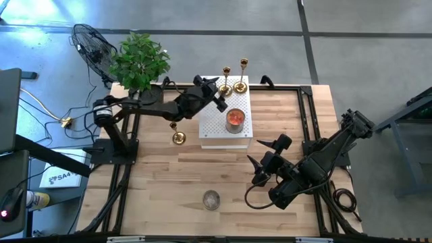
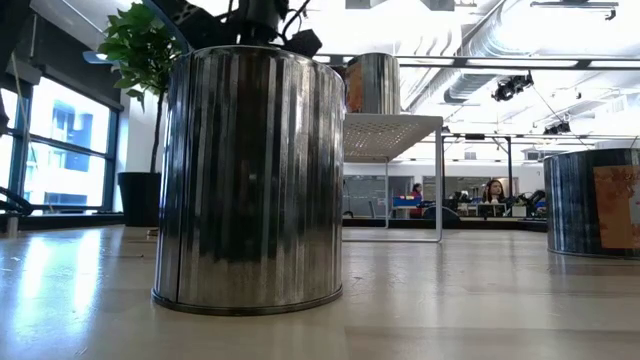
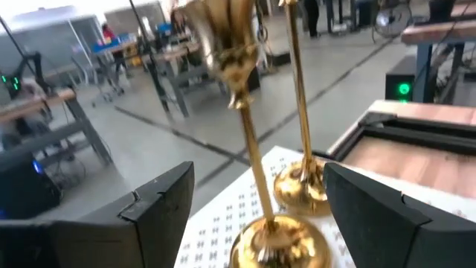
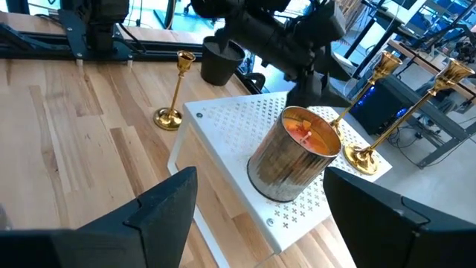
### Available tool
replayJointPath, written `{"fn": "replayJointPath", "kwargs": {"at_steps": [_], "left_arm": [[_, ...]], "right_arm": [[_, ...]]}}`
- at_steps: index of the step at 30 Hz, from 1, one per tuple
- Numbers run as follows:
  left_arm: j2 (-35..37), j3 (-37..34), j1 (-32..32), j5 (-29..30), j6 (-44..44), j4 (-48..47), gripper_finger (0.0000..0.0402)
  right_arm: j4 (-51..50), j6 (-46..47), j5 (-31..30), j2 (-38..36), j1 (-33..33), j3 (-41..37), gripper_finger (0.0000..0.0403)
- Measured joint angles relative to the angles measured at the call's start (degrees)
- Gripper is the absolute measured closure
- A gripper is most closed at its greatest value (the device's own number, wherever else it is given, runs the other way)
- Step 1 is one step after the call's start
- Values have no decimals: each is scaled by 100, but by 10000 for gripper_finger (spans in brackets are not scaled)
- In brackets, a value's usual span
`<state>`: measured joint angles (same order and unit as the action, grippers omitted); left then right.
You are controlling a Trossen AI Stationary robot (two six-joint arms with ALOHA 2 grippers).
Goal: Pick & Place candle stick holders
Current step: Put the bottom middle brown candle on the shelf
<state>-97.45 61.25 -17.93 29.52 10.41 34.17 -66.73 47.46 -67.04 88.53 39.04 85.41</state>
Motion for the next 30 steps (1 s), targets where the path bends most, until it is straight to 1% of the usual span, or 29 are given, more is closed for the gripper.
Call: {"fn": "replayJointPath", "kwargs": {"at_steps": [5,10,16,20,24,30], "left_arm": [[259,2,-2,2,-211,-773,108],[568,-2,102,36,-334,-1270,108],[1147,-2,581,0,-144,-1604,108],[1706,-1,953,-47,-139,-2089,108],[2411,0,1330,-216,-166,-3049,108],[3367,-2,1827,-209,-172,-4767,108]], "right_arm": [[-119,11,78,0,0,-2,116],[-180,32,118,0,-1,-4,116],[-178,31,117,0,-1,-7,116],[-182,31,122,0,-1,-7,116],[-202,22,122,0,1,-7,116],[-251,11,123,0,-4,-7,116]]}}
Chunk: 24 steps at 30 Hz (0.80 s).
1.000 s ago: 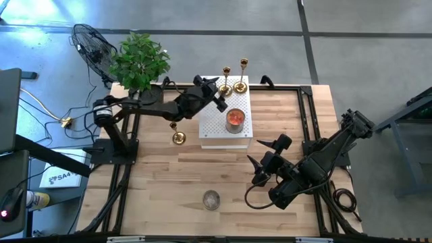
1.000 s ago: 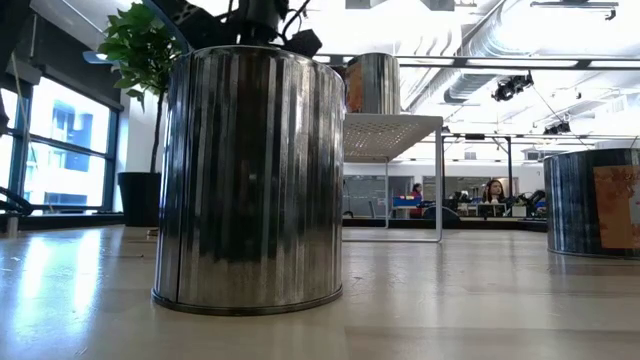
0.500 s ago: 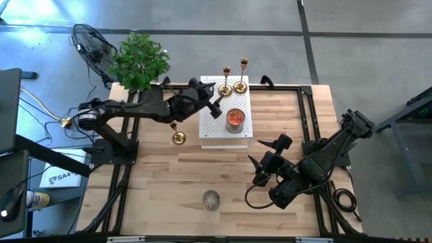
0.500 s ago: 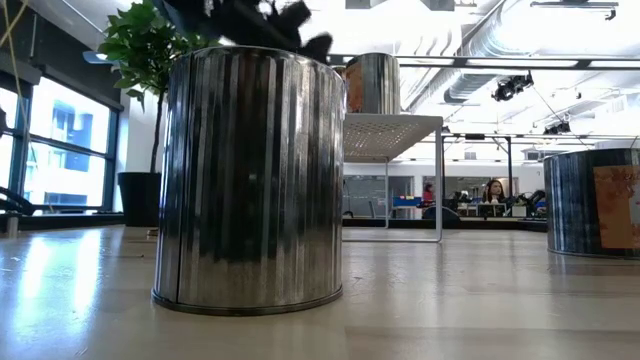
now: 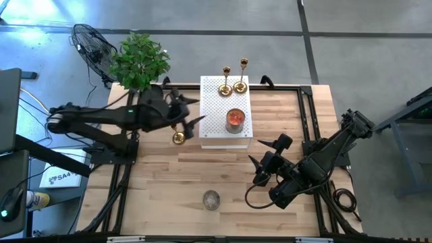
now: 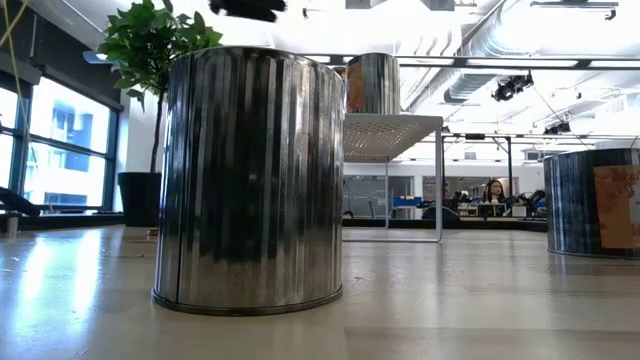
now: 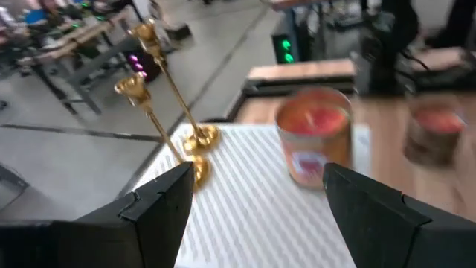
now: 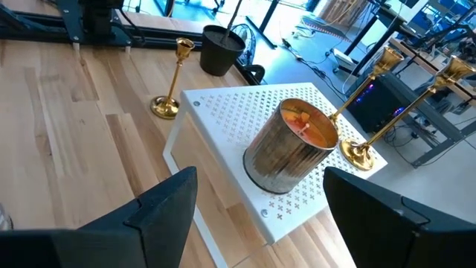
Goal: Pick & Place candle stick holders
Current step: Put the bottom middle brown candle on the shelf
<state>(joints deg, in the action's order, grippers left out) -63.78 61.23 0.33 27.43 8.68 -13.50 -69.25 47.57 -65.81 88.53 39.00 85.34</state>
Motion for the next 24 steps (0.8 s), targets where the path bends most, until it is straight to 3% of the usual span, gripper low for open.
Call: {"fn": "replayJointPath", "kwargs": {"at_steps": [7,12,19,24], "left_arm": [[638,-2,362,-511,-633,-1390,108],[745,-2,431,-892,-782,-1995,108],[783,-2,427,-966,-1447,-3032,108],[754,-2,427,-1922,-1796,-3465,108]], "right_arm": [[-1,1,-202,0,0,0,116],[25,37,-215,0,-11,0,116],[142,55,-134,0,-104,1,116],[281,19,324,0,-278,0,116]]}}
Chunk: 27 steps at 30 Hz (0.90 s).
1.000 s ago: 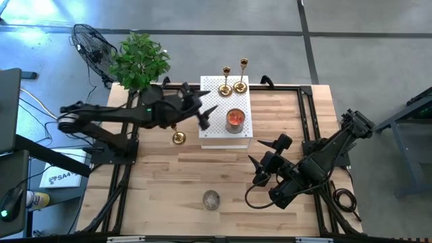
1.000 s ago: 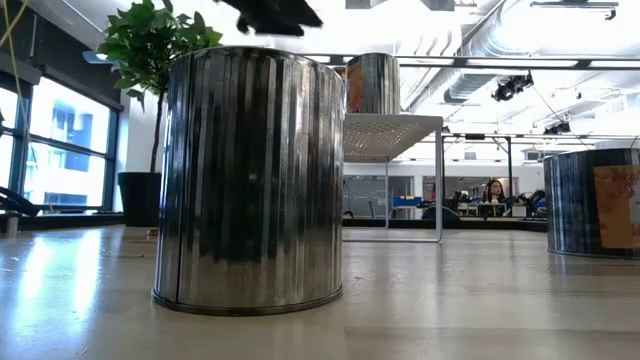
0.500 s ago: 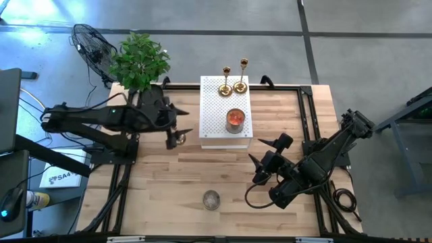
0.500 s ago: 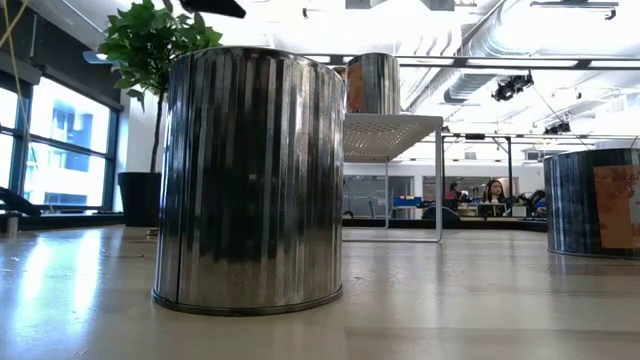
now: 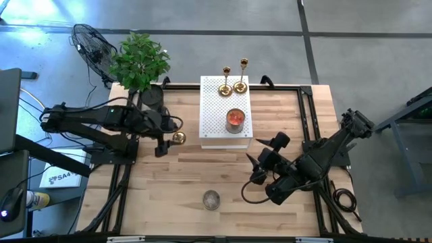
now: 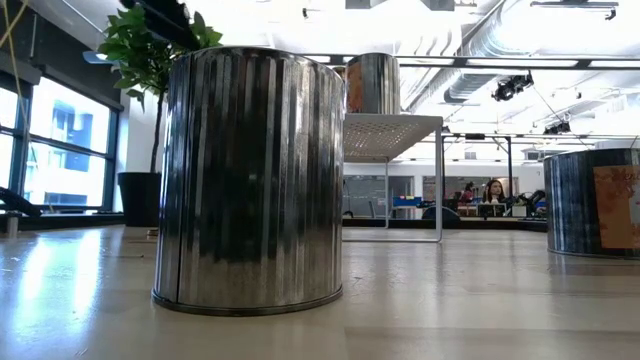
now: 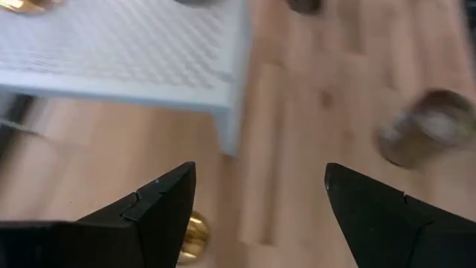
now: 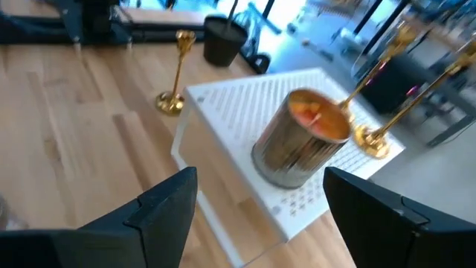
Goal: Pick & Place candle stick holders
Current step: Put the bottom middle brown candle on the shelf
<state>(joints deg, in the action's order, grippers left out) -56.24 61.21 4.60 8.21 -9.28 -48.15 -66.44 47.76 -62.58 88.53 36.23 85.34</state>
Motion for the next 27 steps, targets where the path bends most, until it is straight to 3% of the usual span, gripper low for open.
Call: {"fn": "replayJointPath", "kwargs": {"at_steps": [4,9,27], "left_arm": [[-32,0,2,-1035,-22,-133,108],[-134,-3,2,-1773,155,-129,108],[-976,-658,33,-1867,-1325,1356,108]], "right_arm": [[48,-10,417,0,-139,0,116],[154,-19,493,0,-177,0,116],[812,-773,766,0,-172,2,116]]}}
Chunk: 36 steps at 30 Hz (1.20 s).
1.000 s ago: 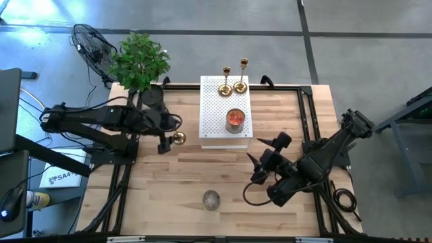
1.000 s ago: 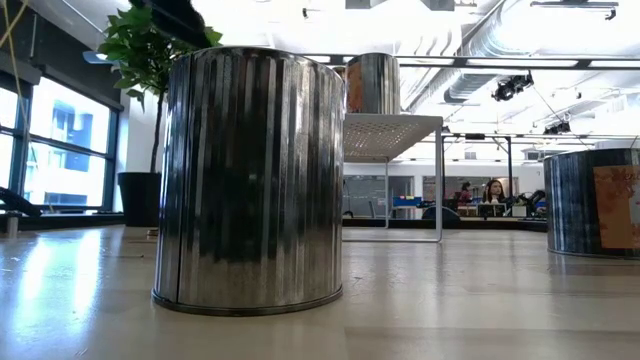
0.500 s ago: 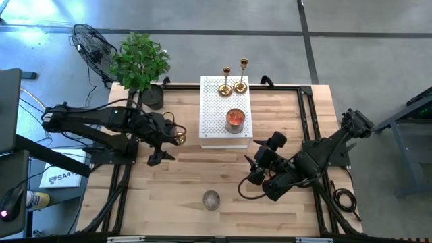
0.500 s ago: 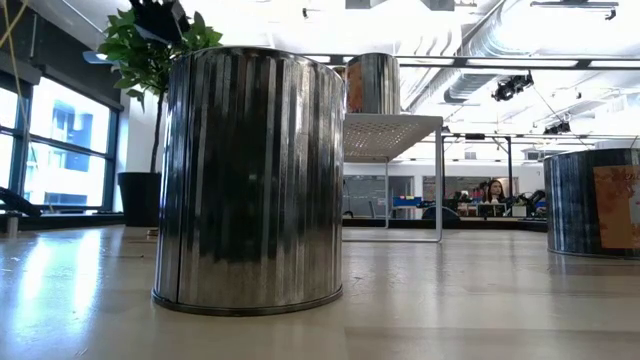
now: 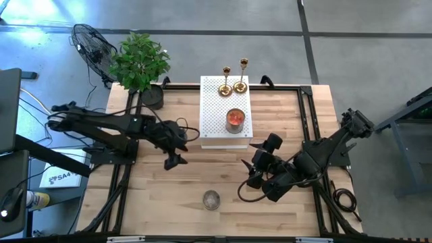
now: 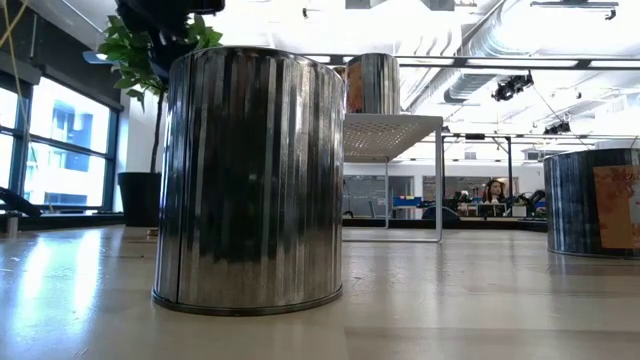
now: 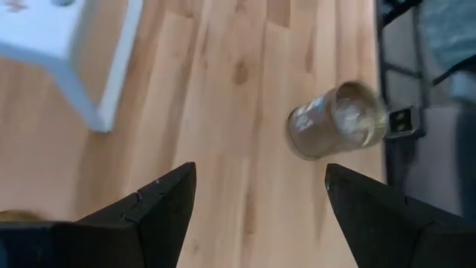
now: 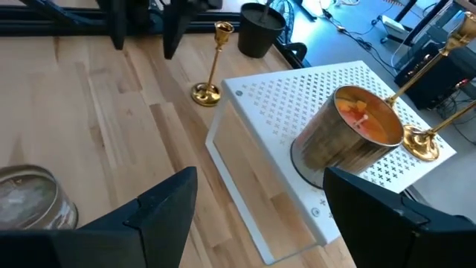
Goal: Pick & Place candle stick holders
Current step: Put the bottom middle brown candle on the shelf
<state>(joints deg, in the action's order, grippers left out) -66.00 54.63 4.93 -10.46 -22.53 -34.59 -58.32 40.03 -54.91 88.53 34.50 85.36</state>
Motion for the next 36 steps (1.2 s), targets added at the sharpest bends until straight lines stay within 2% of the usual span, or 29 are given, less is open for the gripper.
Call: {"fn": "replayJointPath", "kwargs": {"at_steps": [4,7,13,21,29,36], "left_arm": [[-275,1,17,-443,-296,238,108],[-479,2,135,-498,-523,289,108],[-816,42,510,-658,-741,1136,108],[-1139,584,1045,435,-875,973,108],[-1746,1346,1585,1148,-1131,214,108],[-2553,2258,1895,1687,-1399,-501,108]], "right_arm": [[-1,-2,1,0,0,0,116],[2,1,8,0,0,0,116],[49,-8,46,100,0,0,116],[136,-23,150,120,9,2,116],[130,-72,432,120,15,7,116],[109,-162,593,120,70,7,116]]}}
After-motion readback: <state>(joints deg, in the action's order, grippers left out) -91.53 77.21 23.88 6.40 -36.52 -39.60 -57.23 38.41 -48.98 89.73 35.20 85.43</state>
